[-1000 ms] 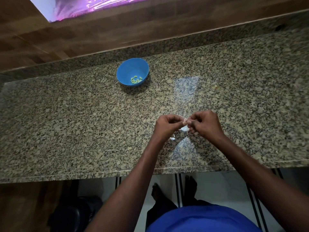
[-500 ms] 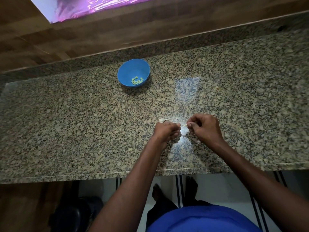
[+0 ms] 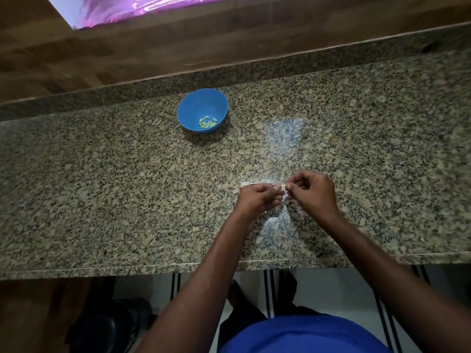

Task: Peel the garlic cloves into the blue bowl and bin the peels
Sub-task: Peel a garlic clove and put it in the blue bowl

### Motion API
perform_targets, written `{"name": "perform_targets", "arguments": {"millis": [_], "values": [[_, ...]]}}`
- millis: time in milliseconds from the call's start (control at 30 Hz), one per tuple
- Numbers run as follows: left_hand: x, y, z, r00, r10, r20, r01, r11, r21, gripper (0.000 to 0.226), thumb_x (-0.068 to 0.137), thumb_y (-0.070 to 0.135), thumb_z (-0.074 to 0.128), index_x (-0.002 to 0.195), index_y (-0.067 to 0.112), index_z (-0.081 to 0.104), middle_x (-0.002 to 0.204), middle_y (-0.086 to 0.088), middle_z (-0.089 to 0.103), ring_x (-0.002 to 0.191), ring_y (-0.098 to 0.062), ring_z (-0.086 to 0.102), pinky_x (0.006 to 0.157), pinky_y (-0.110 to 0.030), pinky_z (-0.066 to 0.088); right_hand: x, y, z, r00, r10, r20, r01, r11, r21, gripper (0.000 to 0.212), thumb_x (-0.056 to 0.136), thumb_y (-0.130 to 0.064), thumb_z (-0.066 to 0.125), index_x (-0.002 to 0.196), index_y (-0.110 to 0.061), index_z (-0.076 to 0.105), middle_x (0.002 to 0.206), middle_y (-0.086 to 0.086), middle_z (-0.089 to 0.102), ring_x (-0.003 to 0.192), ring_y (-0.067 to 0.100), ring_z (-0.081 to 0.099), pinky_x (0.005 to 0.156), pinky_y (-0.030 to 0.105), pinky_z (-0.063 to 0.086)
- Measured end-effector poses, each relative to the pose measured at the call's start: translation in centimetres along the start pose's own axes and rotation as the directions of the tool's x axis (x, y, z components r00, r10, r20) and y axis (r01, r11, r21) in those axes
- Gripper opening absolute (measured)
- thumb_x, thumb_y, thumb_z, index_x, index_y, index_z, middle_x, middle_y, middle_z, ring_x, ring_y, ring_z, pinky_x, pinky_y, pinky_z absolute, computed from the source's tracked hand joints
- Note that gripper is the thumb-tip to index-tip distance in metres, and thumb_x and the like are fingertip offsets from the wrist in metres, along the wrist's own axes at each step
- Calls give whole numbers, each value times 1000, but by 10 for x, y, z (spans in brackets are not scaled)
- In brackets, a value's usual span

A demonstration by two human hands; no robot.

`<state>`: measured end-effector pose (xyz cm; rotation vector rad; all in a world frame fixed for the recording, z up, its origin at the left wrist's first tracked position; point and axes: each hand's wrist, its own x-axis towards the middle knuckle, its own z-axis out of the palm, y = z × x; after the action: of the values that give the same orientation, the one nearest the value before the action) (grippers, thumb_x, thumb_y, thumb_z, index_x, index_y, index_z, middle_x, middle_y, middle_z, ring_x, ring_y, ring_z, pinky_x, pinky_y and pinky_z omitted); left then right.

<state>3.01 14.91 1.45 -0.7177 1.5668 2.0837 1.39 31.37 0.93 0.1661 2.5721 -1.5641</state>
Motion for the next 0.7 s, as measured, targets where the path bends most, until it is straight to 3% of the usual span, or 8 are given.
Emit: {"name": "perform_targets", "arguments": {"millis": [100, 233, 333, 433, 567, 700], "values": [[1, 1, 1, 999, -44, -11, 43, 998, -52, 16, 89, 10, 77, 97, -3, 72, 86, -13, 75, 72, -16, 71, 75, -25, 62, -1, 0, 2, 999, -39, -14, 39, 997, -62, 8, 88, -10, 78, 89, -15, 72, 79, -2, 72, 71, 13, 72, 61, 28, 61], [1, 3, 4, 997, -81, -7, 80, 994, -78, 22, 88, 3, 76, 105, -8, 68, 81, -10, 73, 66, -13, 70, 65, -20, 60, -1, -2, 2, 994, -104, -26, 100, 987, -126, 7, 88, -12, 78, 89, -16, 72, 77, -5, 70, 69, 8, 68, 55, 12, 49], [3, 1, 3, 999, -46, -25, 47, 998, 30, 12, 85, 2, 80, 92, 0, 70, 82, -10, 73, 65, -13, 70, 66, -22, 59, 1, 3, 4, 998, -49, -31, 48, 997, -57, 8, 87, -11, 79, 87, -16, 72, 76, -3, 72, 68, 13, 71, 58, 26, 59], [8, -4, -5, 995, 69, -76, -47, 964, 260, 10, 84, 9, 83, 83, 6, 74, 76, -9, 75, 63, -14, 69, 71, -34, 58, 3, 10, 6, 997, 76, -25, -73, 992, 105, 8, 87, -7, 78, 88, -13, 73, 76, 4, 75, 67, 21, 75, 64, 43, 65], [14, -14, -15, 939, 316, -137, -160, 752, 639, 10, 92, 21, 76, 88, 12, 78, 77, 0, 77, 71, -14, 75, 75, -36, 64, 10, 17, 5, 982, 188, 17, -187, 951, 248, 5, 89, -6, 77, 92, -8, 74, 81, 11, 76, 72, 30, 76, 70, 52, 64], [19, -18, -17, 924, 380, -39, -150, 455, 878, 27, 100, 36, 65, 91, 14, 78, 76, 0, 74, 61, -12, 64, 59, -22, 49, 19, 20, 5, 981, 194, 22, -195, 970, 146, 6, 87, -16, 80, 91, -12, 77, 80, 5, 77, 72, 24, 75, 69, 43, 64]]}}
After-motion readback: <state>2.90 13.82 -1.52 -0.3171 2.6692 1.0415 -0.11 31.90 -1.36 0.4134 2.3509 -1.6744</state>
